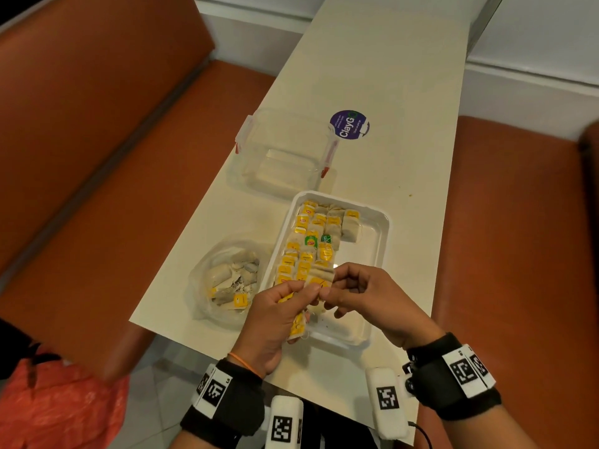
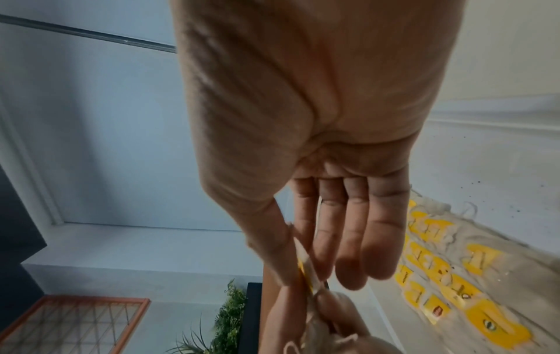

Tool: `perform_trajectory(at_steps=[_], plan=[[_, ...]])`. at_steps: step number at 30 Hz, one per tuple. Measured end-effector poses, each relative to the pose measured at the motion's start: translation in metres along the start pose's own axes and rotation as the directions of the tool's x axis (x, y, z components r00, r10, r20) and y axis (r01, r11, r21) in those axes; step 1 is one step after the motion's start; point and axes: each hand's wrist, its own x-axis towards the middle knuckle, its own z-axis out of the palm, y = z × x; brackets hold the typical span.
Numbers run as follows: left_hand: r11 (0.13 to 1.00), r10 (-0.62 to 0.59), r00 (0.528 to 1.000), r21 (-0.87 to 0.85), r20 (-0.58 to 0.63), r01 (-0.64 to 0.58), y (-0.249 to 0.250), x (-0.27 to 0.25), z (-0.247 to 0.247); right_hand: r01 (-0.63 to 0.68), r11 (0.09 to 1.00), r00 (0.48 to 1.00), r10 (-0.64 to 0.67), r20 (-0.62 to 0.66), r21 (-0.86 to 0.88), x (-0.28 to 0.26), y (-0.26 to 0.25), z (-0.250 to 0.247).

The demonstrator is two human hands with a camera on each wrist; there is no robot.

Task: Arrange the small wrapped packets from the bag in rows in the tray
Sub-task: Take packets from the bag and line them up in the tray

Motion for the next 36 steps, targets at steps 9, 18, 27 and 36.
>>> perform_trajectory(at_steps=[9, 18, 27, 36], plan=[[0.973, -0.227, 0.963, 0.08, 0.148, 0.217, -0.014, 0.005, 0.001, -0.222, 0.925, 0.926, 0.299, 0.231, -0.307, -0.002, -0.016, -0.02], [0.946, -0.26, 0.925, -0.12, 0.276, 0.302, -0.032, 0.01, 0.007, -0.22, 0.973, 0.975, 0.22, -0.006, -0.075, 0.002, -0.004, -0.024], [0.975, -0.153, 0.948, 0.198, 0.278, 0.099, -0.017, 0.014, 0.014, 0.014, 0.857, 0.986, 0.073, 0.148, -0.515, 0.002, -0.022, -0.036], [0.999, -0.037, 0.993, 0.017, 0.109, 0.035, -0.015, 0.026, 0.027, 0.055, 0.992, 0.993, -0.066, -0.102, -0.111, 0.016, 0.01, -0.036]])
